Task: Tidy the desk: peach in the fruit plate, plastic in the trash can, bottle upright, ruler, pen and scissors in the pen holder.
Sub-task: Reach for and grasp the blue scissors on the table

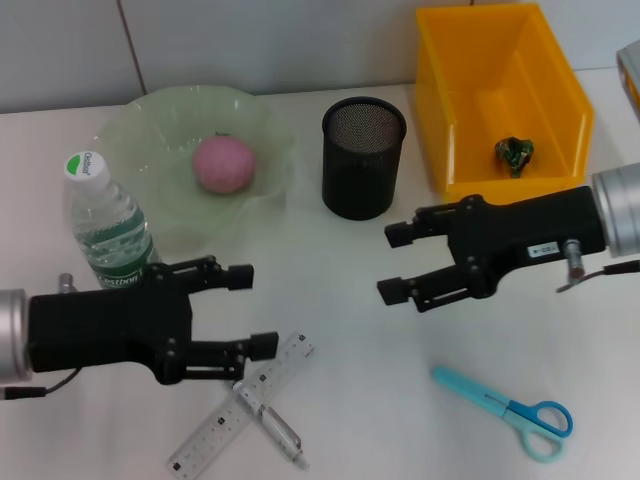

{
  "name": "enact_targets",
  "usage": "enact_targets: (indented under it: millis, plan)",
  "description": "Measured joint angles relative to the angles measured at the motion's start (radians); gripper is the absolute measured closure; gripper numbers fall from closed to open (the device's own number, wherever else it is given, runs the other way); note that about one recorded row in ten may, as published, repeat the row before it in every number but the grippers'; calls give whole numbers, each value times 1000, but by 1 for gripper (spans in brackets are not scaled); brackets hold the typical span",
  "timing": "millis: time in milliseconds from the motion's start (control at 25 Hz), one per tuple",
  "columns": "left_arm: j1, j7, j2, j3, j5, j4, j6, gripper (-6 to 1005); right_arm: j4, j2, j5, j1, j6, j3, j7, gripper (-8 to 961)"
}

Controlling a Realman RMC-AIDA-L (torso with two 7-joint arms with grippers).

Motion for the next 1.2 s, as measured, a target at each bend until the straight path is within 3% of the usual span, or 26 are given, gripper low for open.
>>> enact_targets:
  millis: [360, 520, 640, 760, 1200]
  plan:
    - [-2, 7, 0, 83, 13, 31, -47, 127, -263, 5, -258, 38, -147, -4, 440, 138]
    - [-5, 32, 0, 88, 13, 35, -55, 127, -367, 11, -468, 119, -238, -94, 725, 139]
    - [-5, 38, 0, 89, 13, 36, -61, 127, -375, 18, -547, 158, -274, -152, 800, 139]
    - [-5, 39, 0, 90, 13, 36, -65, 127, -374, 48, -717, 233, -293, -273, 909, 139]
    - [-5, 47, 2, 89, 16, 32, -75, 127, -325, 53, -750, 264, -230, -484, 997, 140]
